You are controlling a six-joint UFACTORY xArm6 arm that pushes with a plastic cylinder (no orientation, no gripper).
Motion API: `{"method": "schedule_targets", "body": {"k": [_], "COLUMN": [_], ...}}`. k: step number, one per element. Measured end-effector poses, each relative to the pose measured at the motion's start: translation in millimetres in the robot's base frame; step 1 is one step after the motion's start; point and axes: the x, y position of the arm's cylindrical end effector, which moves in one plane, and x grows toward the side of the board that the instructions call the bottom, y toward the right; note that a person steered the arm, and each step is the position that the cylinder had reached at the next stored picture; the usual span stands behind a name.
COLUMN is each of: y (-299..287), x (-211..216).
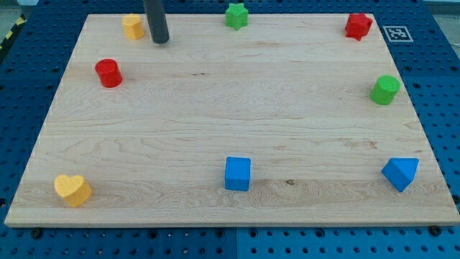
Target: Slide the yellow hexagon vertically to the top side of the red circle
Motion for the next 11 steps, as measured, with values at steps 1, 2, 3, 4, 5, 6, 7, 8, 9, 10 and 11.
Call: {"method": "schedule_targets", "body": {"k": [1,2,3,4,5,6,7,8,9,10,11], "y": [-57,-62,-62,-62,-36,-8,4,6,-2,-15,-42], "x": [-10,-14,-29,-34,-10,-11,-30,-51,-82,-87,-87]}}
